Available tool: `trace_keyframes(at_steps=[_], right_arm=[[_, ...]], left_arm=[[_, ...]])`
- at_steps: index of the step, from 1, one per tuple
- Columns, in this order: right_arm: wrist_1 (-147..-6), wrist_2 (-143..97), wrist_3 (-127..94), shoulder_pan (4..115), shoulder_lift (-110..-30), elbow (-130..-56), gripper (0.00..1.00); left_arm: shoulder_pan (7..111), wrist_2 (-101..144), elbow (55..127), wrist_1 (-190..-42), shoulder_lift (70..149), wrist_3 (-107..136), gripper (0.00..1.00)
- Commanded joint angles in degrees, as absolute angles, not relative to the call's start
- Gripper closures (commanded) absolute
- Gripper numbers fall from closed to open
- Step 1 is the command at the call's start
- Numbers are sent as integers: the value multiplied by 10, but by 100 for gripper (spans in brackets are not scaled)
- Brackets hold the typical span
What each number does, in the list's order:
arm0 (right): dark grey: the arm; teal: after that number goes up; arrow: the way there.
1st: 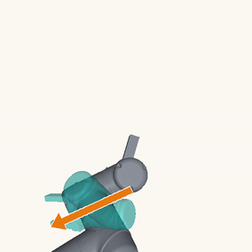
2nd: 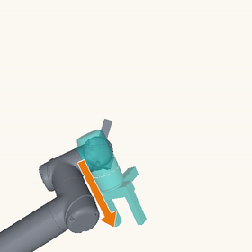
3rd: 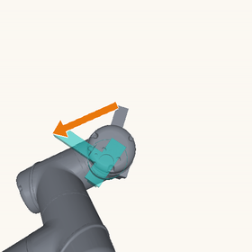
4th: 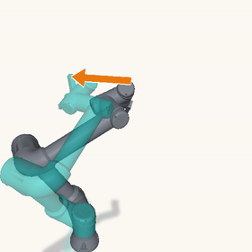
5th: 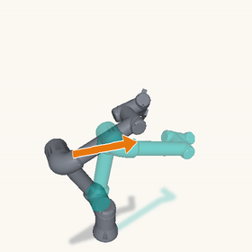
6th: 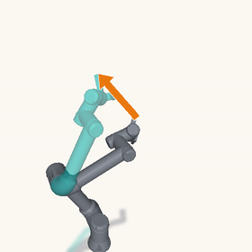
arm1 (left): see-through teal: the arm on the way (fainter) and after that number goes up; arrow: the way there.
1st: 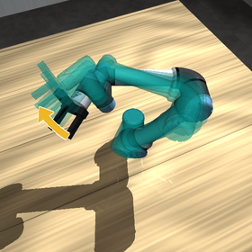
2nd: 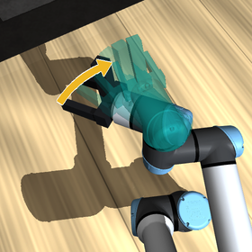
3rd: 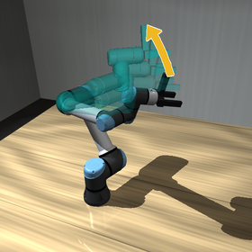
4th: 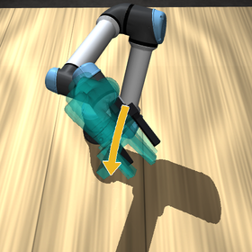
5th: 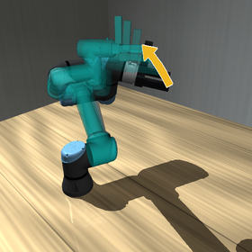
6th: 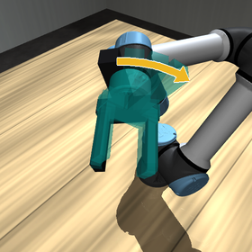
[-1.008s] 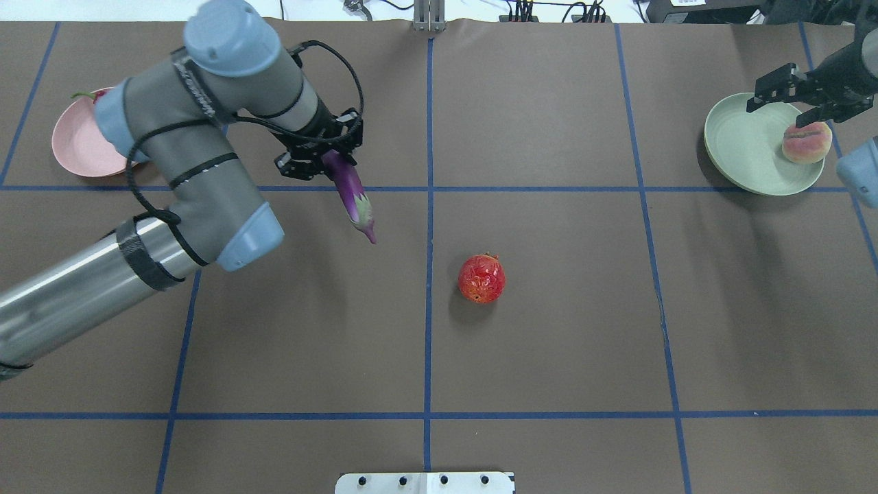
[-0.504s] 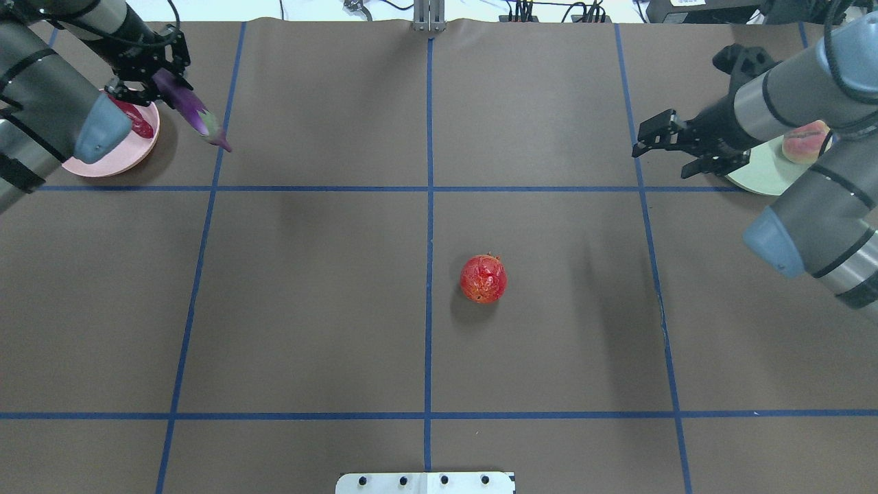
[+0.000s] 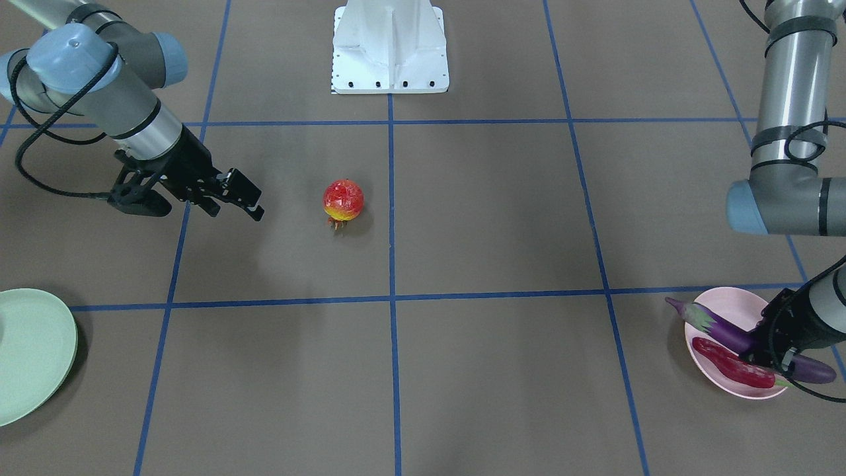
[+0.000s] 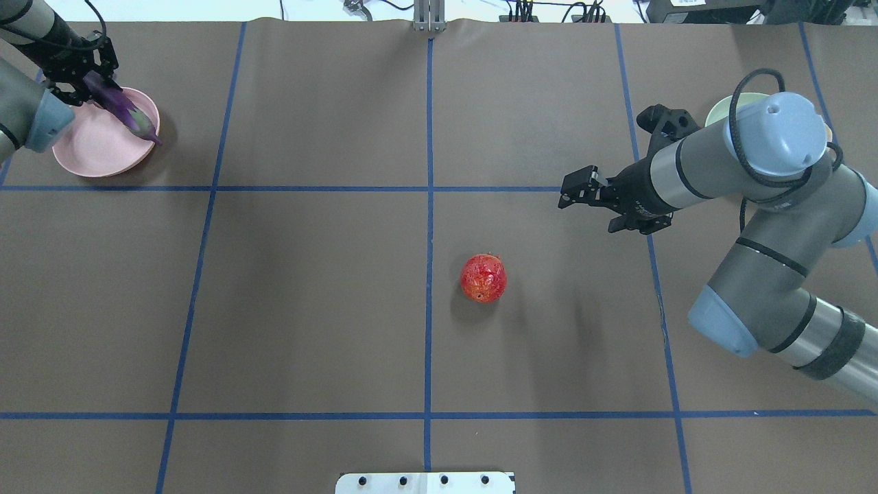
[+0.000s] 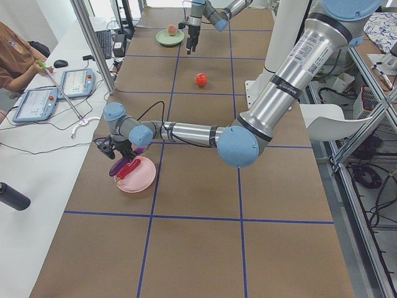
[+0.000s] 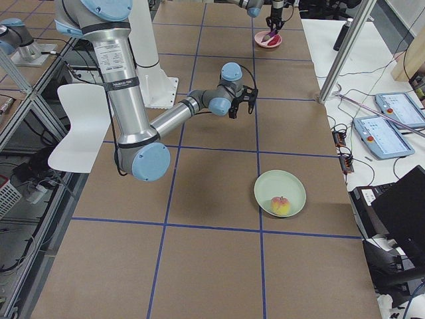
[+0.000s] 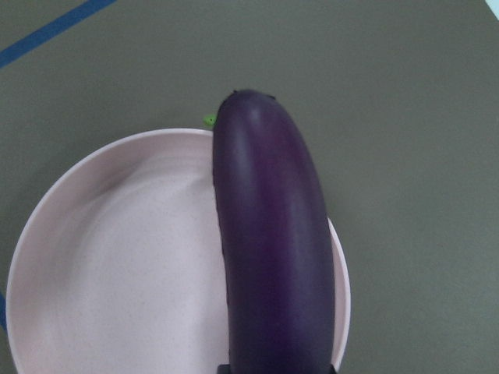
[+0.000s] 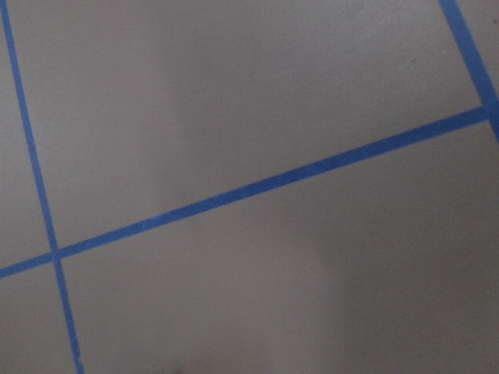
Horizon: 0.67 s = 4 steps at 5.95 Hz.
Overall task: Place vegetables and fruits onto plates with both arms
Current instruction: 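Reach the right gripper down to the red pomegranate and grasp it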
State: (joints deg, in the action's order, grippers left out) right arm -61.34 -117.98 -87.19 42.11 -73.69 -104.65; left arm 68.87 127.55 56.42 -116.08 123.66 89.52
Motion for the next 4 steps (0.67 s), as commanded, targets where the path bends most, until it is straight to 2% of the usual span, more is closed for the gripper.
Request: trace_keyframes(at_steps=[1,2,4], right_arm=[[-613,-1170,-891,400,-735,-1058,0],[-613,-1168,-892,393,-733,-1058,0],[-614,-1138,-898,353,-733,-1056,0]], left_arm=[[689,1277,546,-1190,1210,864,73],[689,1281,550,-1201,1206,863,1],[689,1329,596,-1177,1211,870,0]])
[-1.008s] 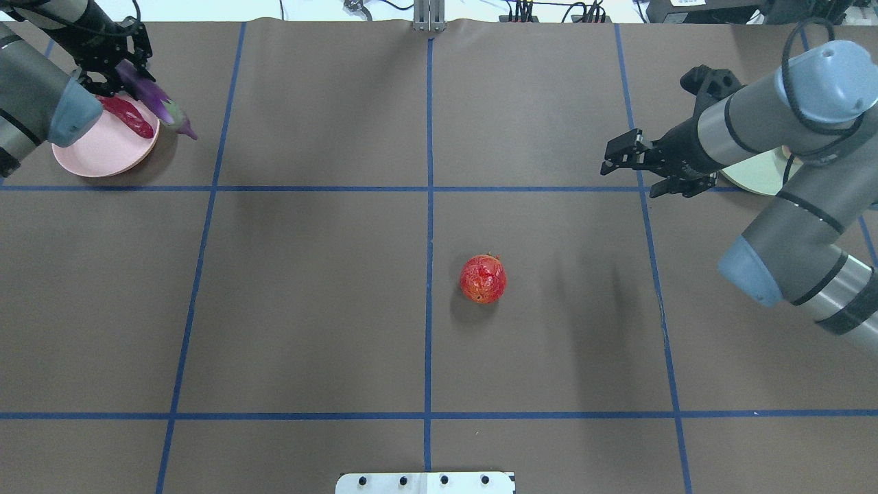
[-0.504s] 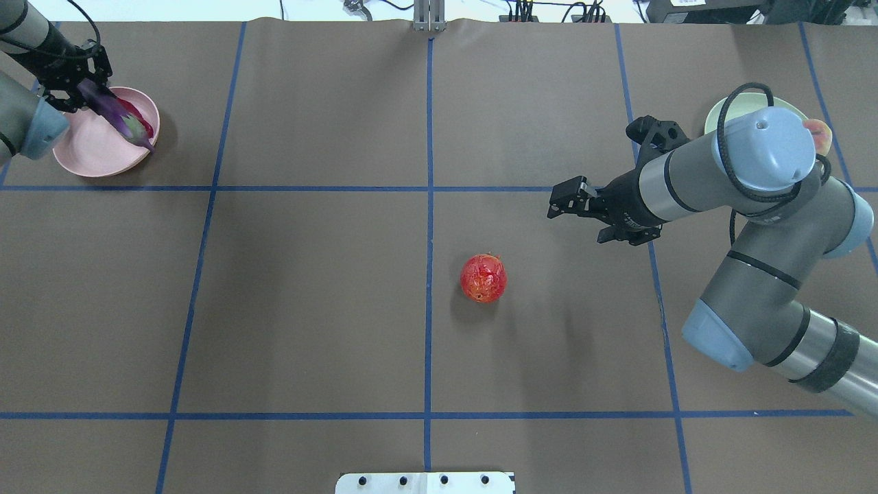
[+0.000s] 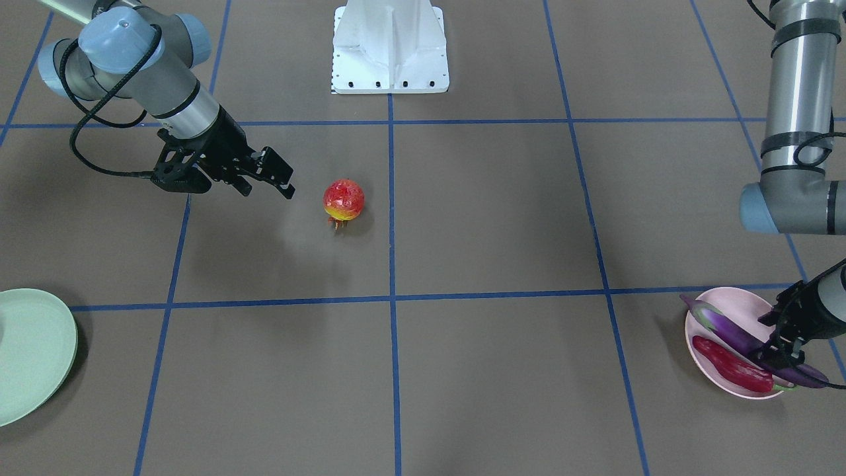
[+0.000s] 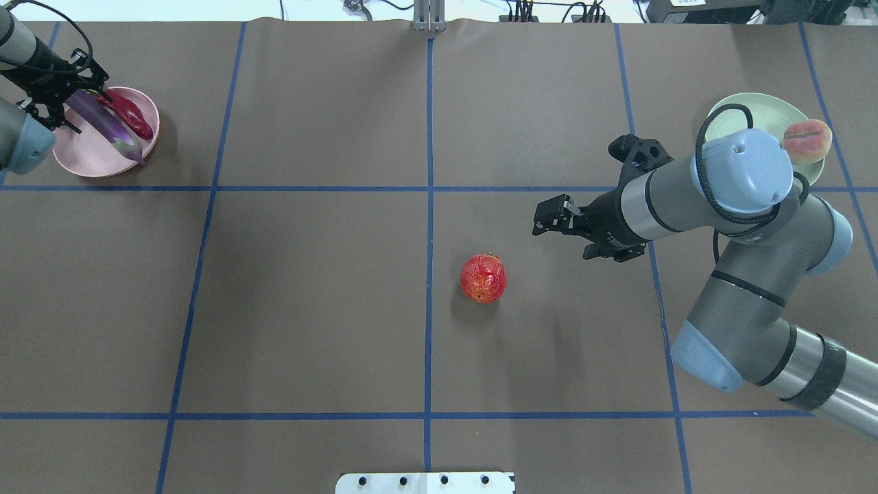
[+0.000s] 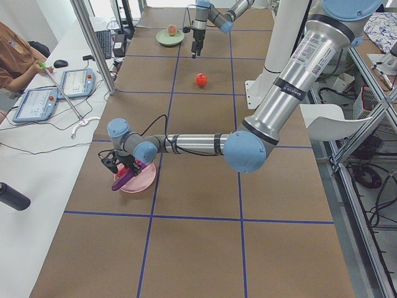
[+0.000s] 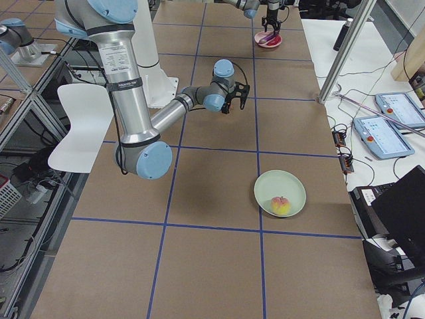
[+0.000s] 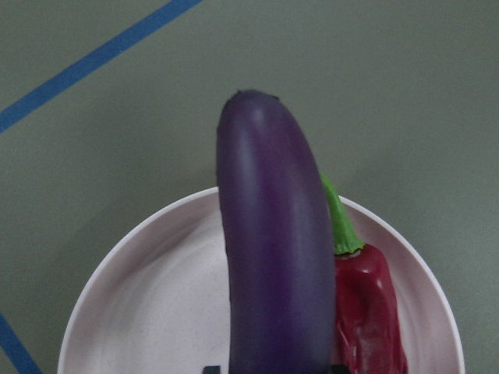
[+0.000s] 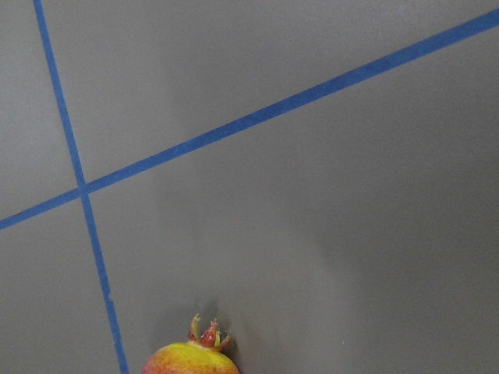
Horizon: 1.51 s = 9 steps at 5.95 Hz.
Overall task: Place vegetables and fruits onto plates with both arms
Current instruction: 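Reach the right gripper down to the red pomegranate and grasp it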
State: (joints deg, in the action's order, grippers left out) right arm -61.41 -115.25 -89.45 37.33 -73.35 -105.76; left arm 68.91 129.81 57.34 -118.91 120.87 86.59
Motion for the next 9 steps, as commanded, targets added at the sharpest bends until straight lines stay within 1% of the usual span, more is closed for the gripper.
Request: trace_keyframes(at_steps=[1,2,3,4,6,8,9], right_arm=[[-617,-1088,-923,312,-723,-1055,0],[-619,-1077,-945,292,-716,-1049,0],[-619,-1056,-1001,275,-681,-1028,0],[-619,-1023,-1032,259,-666,-1020,0],[-613,-979,-1117,244,-660,-1020,0],[-613,-976,-1120,240,-654,-1006,0],[-612,-976,-1119,240,-647,-988,0]], left_arm=[[689,1341,644,-1170,1208,910,0],[688,1340,655,-1170,1213,938,0],[686,1339,662,-1170,1215,955,0],[685,1339,666,-1170,1214,956,0],[683,1338,673,-1170,1214,974,0],[682,1338,689,-1170,1209,977,0],[679,1338,689,-1170,1208,978,0]])
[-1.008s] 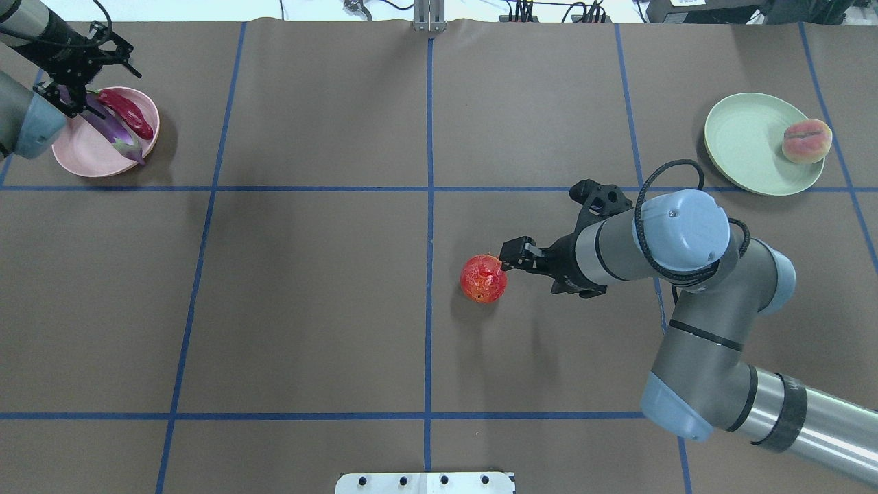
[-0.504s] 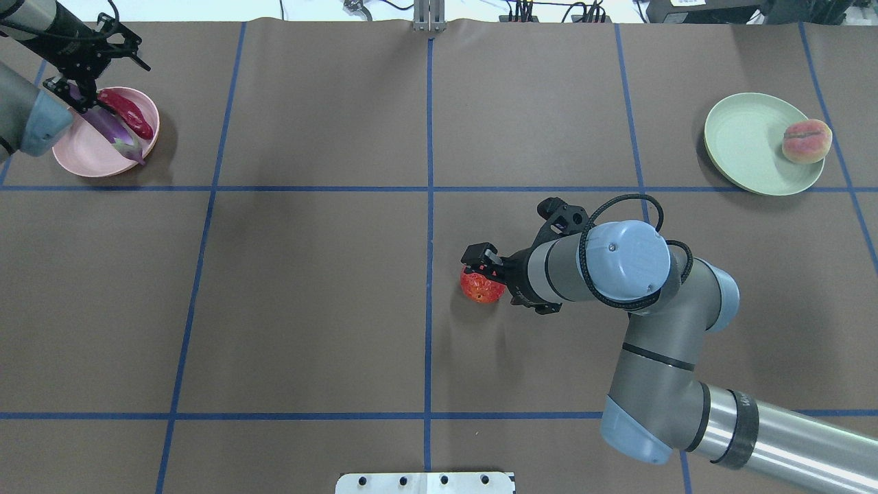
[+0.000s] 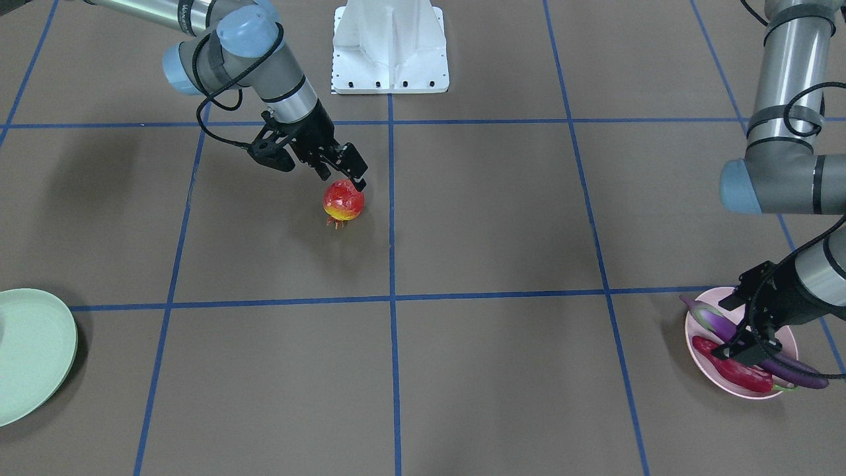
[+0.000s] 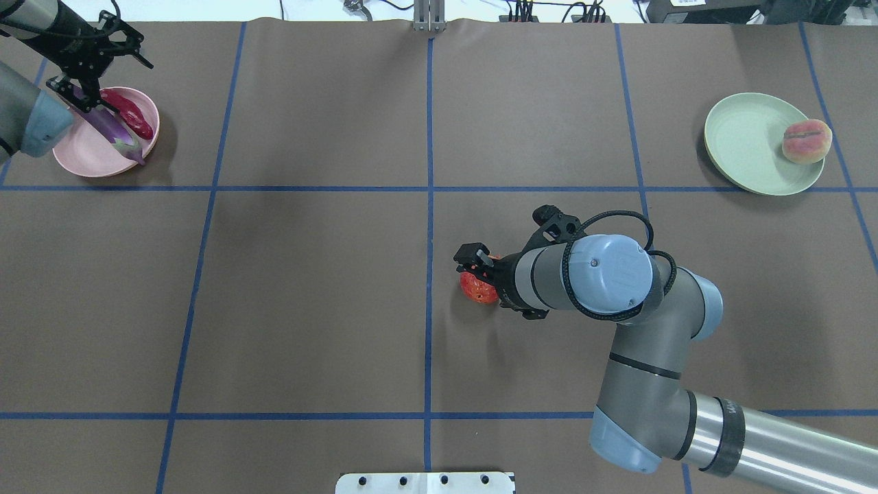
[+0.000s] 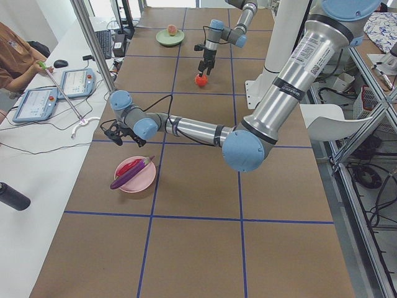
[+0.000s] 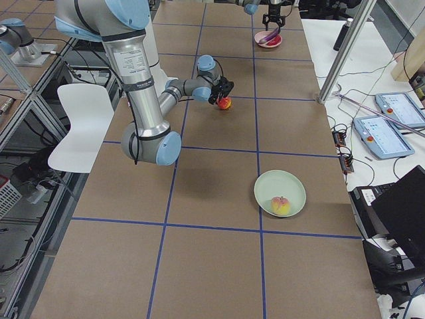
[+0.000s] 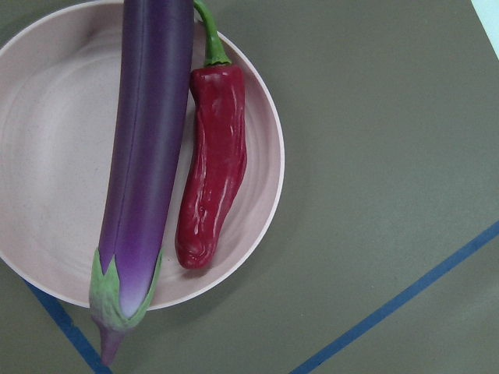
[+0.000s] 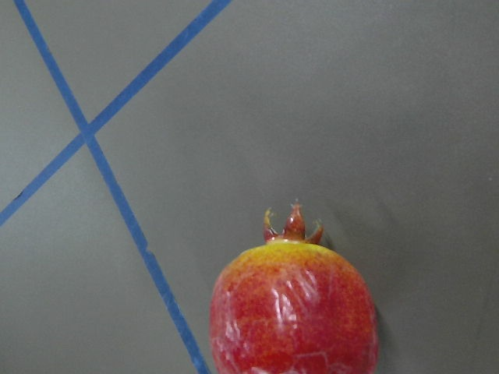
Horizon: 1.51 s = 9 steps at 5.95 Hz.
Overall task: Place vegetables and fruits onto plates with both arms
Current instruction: 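Carry the pomegranate to the green plate while the left arm withdraws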
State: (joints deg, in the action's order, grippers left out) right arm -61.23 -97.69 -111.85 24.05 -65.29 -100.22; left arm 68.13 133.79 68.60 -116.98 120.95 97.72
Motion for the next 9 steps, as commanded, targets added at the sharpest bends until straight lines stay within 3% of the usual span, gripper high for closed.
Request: trace_keyframes(at_steps=[1,2,3,4,5,6,9], right_arm=[[-612,-976,-1118,240,-646,-981,0],[-613,-972,-1117,240,-645,-980,2],[-613,-968,-1117,240,-645,-980,19],[-613,-962,-1118,240,-645,-979,41],[-613,-962,-1121,246,-645,-986,85],[-619,-974,-1117,277,-650,-994,100],[-676,-1159,-945,500,-665,-984,100]], left_arm=[[678,1338,689,-1170,1209,978,0],[678,1338,691,-1170,1210,982,0],[673,1337,693,-1170,1210,983,0],[672,1336,693,-1170,1210,990,0],[666,1333,694,-1170,1209,994,0],[666,1329,696,-1170,1210,995,0],[645,1328,783,-1168,1175,994,0]])
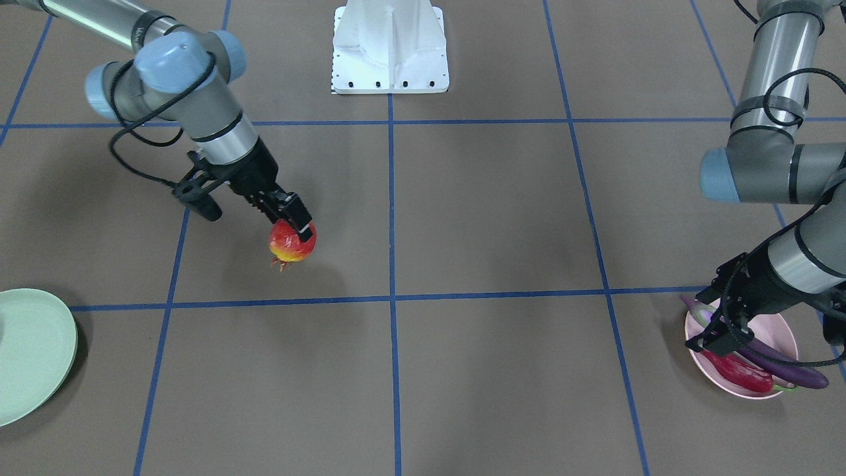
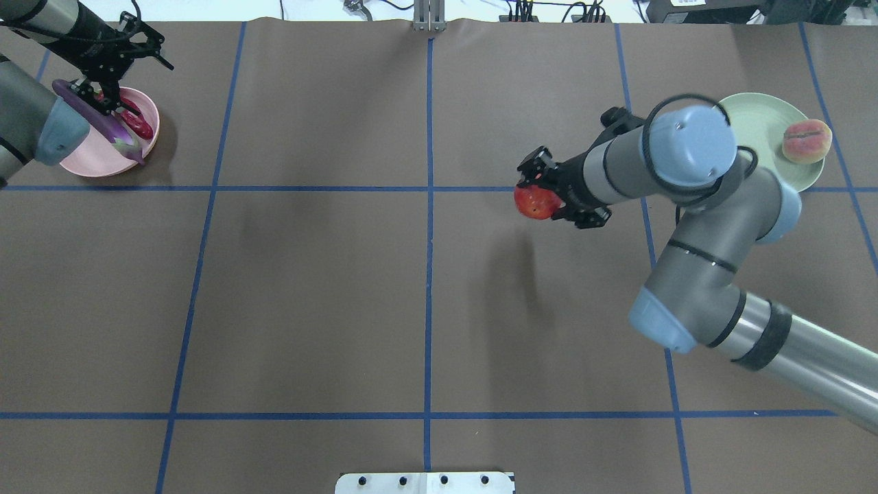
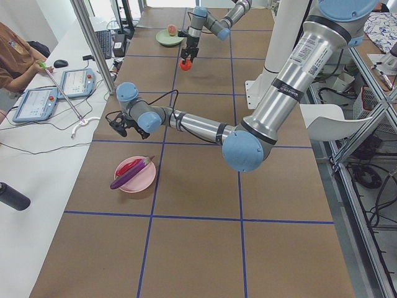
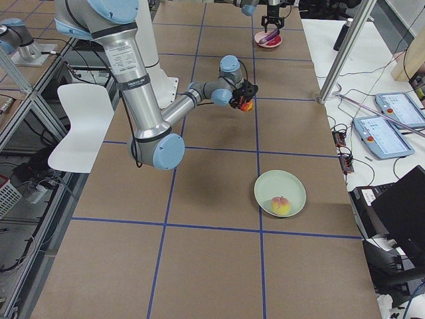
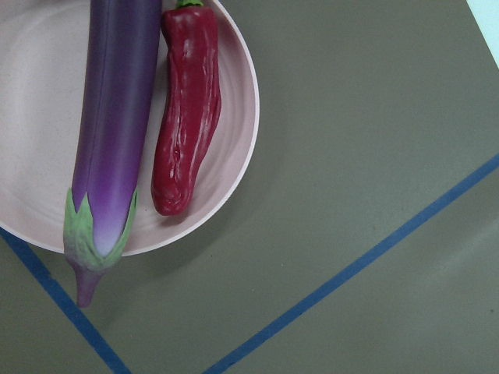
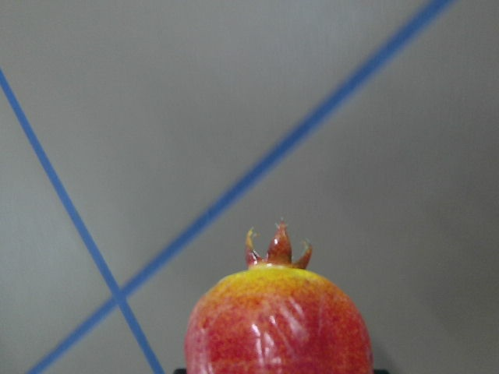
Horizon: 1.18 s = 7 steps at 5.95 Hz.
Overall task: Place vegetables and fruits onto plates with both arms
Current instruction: 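Carry the pomegranate to the green plate while the left arm withdraws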
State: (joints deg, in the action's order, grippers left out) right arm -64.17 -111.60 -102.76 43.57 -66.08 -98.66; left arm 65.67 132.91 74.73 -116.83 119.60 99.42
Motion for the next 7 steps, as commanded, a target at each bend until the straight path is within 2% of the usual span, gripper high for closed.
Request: trace_keyframes(at_steps=[1,3,5,7], right_arm=[[-734,-1166,-835,536,-670,-984,100],[-745,-1192,-651,604,-718,-962,100],[-744,-1234,-416,680,-749,-871,100],[-740,-1237,-327,686,-745,-790,100]], left_arm=[[641,1327,835,-1169,1142,979,0],[638,1327,891,-1169,1059,768,0],[675,1327,937,-1169,945,529,0],[706,1327,964,-1170,903,456,0]])
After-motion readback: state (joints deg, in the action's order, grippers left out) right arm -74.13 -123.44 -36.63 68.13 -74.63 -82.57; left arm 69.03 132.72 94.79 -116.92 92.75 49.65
